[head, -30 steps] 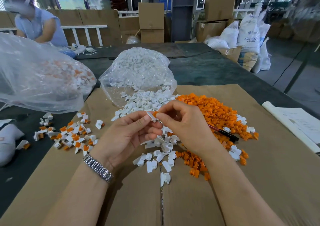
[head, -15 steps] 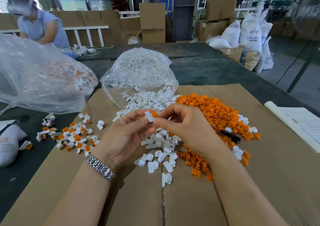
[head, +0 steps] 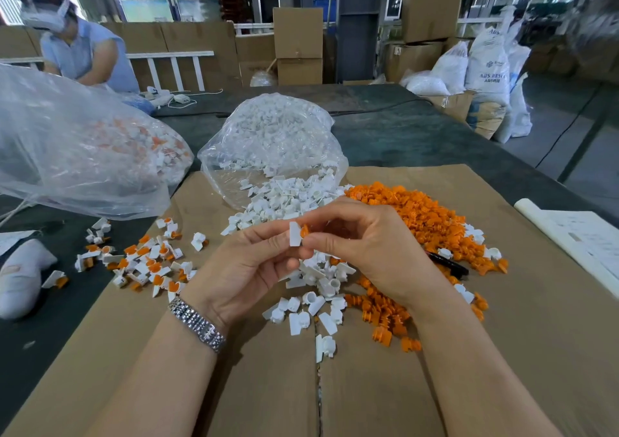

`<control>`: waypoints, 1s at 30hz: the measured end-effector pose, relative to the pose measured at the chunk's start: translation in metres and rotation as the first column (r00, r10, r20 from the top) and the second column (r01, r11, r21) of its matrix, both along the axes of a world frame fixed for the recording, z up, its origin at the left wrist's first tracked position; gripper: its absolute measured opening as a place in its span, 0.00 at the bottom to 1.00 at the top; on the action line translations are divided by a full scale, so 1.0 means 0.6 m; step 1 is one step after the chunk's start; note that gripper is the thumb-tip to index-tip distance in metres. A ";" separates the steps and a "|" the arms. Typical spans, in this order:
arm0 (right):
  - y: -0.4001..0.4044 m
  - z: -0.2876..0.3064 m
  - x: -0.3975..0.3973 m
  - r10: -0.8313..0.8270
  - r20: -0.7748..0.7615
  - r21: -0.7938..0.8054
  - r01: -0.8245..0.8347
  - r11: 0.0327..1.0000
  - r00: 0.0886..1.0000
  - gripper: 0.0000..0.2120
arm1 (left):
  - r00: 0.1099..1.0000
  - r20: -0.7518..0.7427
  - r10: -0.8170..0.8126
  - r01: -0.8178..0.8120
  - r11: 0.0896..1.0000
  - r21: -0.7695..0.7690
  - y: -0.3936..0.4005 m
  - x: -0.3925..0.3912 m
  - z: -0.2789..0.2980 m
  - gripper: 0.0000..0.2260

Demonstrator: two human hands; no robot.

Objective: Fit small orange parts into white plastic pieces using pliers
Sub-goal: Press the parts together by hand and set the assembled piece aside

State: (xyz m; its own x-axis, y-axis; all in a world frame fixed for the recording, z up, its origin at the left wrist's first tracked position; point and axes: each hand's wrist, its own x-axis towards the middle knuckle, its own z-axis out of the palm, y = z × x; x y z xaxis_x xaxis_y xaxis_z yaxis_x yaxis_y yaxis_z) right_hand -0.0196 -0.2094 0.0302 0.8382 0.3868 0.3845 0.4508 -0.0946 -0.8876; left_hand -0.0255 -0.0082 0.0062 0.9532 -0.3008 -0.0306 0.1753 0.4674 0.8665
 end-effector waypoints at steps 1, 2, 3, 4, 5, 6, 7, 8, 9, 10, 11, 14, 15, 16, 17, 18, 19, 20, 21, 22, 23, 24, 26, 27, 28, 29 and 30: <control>0.000 0.000 0.000 0.001 0.004 0.012 -0.001 1.000 1.000 0.12 | 1.000 0.002 0.003 -0.003 1.000 0.003 0.000 0.000 0.001 0.11; 0.001 0.000 0.000 0.001 0.008 0.018 -0.001 1.000 1.000 0.12 | 1.000 0.001 0.007 -0.007 1.000 0.001 0.000 0.000 0.001 0.11; 0.001 0.000 0.000 0.000 0.012 0.023 -0.001 1.000 1.000 0.12 | 1.000 -0.002 0.013 -0.013 1.000 -0.003 0.000 0.000 0.001 0.11; 0.001 0.000 0.000 0.000 0.016 0.025 0.000 1.000 1.000 0.12 | 1.000 -0.006 0.018 -0.018 1.000 -0.008 0.001 0.001 0.001 0.11; 0.002 0.000 0.000 -0.002 0.021 0.024 0.001 1.000 1.000 0.12 | 1.000 -0.009 0.021 -0.021 1.000 -0.012 0.001 0.001 0.000 0.12; 0.002 0.000 0.000 -0.005 0.028 0.017 0.004 1.000 1.000 0.12 | 1.000 -0.010 0.022 -0.022 1.000 -0.013 0.001 0.000 0.000 0.12; 0.001 0.000 0.000 -0.009 0.033 0.008 0.009 1.000 0.999 0.12 | 1.000 -0.010 0.023 -0.023 1.000 -0.010 0.002 0.000 0.001 0.12; 0.000 -0.001 0.001 -0.011 0.034 -0.002 0.011 1.000 0.999 0.12 | 1.000 -0.010 0.025 -0.025 1.000 -0.008 0.001 0.000 0.001 0.12; -0.001 -0.001 0.002 -0.009 0.028 -0.009 0.009 1.000 1.000 0.12 | 0.999 -0.011 0.030 -0.030 1.000 -0.005 0.001 0.000 0.001 0.11; -0.002 -0.002 0.003 -0.003 0.014 -0.012 0.004 1.000 1.000 0.13 | 0.999 -0.013 0.039 -0.039 0.999 -0.001 0.001 -0.001 0.002 0.11; -0.002 -0.002 0.003 0.001 -0.001 -0.012 -0.001 1.000 1.000 0.14 | 0.999 -0.013 0.047 -0.047 0.999 0.004 0.001 -0.001 0.002 0.10; 0.001 -0.005 0.004 -0.023 0.027 -0.058 0.024 0.998 0.999 0.14 | 0.999 0.004 0.049 -0.049 0.998 0.030 0.002 -0.002 0.005 0.08; 0.002 -0.006 0.005 -0.035 0.047 -0.079 0.039 0.996 0.998 0.13 | 0.999 0.009 0.046 -0.047 0.998 0.038 0.002 -0.003 0.006 0.07; 0.003 -0.007 0.005 -0.046 0.062 -0.092 0.051 0.994 0.997 0.12 | 0.999 0.012 0.046 -0.046 0.998 0.043 0.002 -0.004 0.007 0.06; 0.003 -0.008 0.006 -0.054 0.072 -0.100 0.061 0.993 0.996 0.12 | 0.999 0.014 0.048 -0.049 0.998 0.046 0.003 -0.004 0.007 0.05; 0.003 -0.009 0.006 -0.064 0.081 -0.107 0.073 0.992 0.995 0.12 | 0.998 0.019 0.054 -0.055 0.997 0.050 0.003 -0.005 0.007 0.05; 0.002 -0.009 0.006 -0.078 0.096 -0.119 0.089 0.989 0.992 0.12 | 0.998 0.025 0.063 -0.064 0.997 0.053 0.003 -0.006 0.008 0.05; 0.002 -0.010 0.006 -0.093 0.119 -0.137 0.109 0.985 0.989 0.11 | 0.997 0.034 0.071 -0.073 0.996 0.057 0.004 -0.006 0.008 0.06; 0.002 -0.010 0.006 -0.107 0.147 -0.156 0.130 0.979 0.983 0.11 | 0.996 0.040 0.076 -0.078 0.995 0.058 0.003 -0.006 0.009 0.07; 0.004 -0.011 0.006 -0.120 0.174 -0.173 0.151 0.973 0.977 0.11 | 0.996 0.045 0.080 -0.082 0.995 0.059 0.003 -0.006 0.010 0.07; 0.005 -0.012 0.005 -0.130 0.196 -0.184 0.167 0.969 0.972 0.11 | 0.995 0.048 0.084 -0.087 0.994 0.065 0.001 -0.007 0.011 0.06; 0.007 -0.012 0.004 -0.136 0.211 -0.193 0.178 0.965 0.968 0.11 | 0.994 0.052 0.094 -0.098 0.992 0.077 -0.001 -0.007 0.012 0.06; 0.009 -0.013 0.004 -0.144 0.236 -0.211 0.195 0.958 0.961 0.11 | 0.989 0.062 0.132 -0.138 0.984 0.116 -0.003 -0.008 0.012 0.07; 0.010 -0.013 0.004 -0.147 0.249 -0.220 0.203 0.954 0.957 0.11 | 0.986 0.070 0.152 -0.160 0.978 0.137 -0.004 -0.008 0.011 0.07; 0.011 -0.013 0.003 -0.148 0.261 -0.225 0.209 0.952 0.954 0.11 | 0.983 0.078 0.168 -0.178 0.971 0.158 -0.005 -0.008 0.011 0.08; 0.012 -0.014 0.003 -0.148 0.270 -0.227 0.212 0.951 0.951 0.11 | 0.980 0.086 0.180 -0.193 0.965 0.178 -0.005 -0.008 0.011 0.08; 0.013 -0.014 0.003 -0.150 0.277 -0.227 0.216 0.949 0.949 0.10 | 0.977 0.094 0.189 -0.204 0.959 0.199 -0.005 -0.009 0.011 0.09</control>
State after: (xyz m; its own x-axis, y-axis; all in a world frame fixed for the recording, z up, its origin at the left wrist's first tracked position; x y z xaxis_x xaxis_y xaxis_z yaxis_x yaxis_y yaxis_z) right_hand -0.0181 -0.2017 0.0216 0.7912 0.3477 0.5031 0.6106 -0.4021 -0.6823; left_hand -0.0309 -0.0110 0.0128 0.9948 -0.1018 0.0001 0.0302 0.2960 0.9547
